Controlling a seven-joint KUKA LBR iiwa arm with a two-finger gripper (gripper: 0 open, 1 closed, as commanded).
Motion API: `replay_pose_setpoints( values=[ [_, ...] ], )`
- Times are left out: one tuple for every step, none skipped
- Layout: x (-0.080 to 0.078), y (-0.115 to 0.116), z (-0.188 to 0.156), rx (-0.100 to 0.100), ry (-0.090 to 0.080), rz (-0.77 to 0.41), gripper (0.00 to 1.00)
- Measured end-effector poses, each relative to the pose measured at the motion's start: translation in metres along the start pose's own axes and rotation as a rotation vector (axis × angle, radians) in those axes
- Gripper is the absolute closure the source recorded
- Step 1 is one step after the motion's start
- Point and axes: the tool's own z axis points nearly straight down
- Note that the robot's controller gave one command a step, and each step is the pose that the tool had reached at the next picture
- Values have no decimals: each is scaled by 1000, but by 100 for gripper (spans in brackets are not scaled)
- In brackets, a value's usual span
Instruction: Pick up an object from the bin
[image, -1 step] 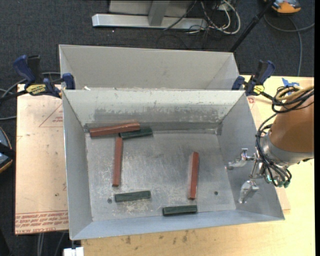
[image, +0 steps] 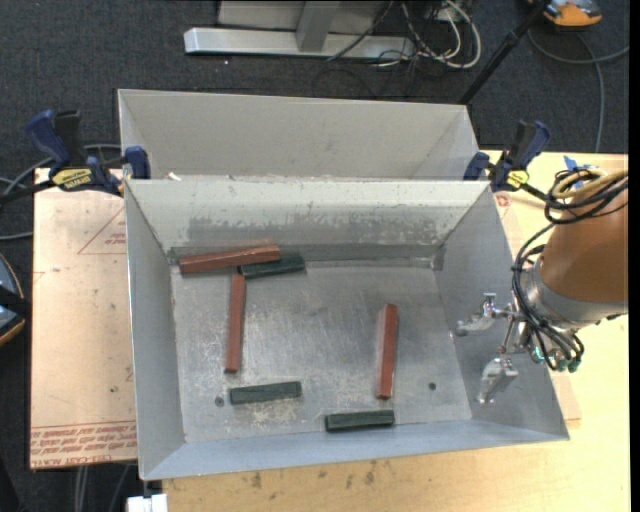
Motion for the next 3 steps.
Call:
replay_pose_setpoints(
  values=[
    [-13,19,28,5,-9,-153,0],
    [-48,35,60,-1,-3,-342,0],
    [-36,65,73,5,-9,-394,0]
  ],
)
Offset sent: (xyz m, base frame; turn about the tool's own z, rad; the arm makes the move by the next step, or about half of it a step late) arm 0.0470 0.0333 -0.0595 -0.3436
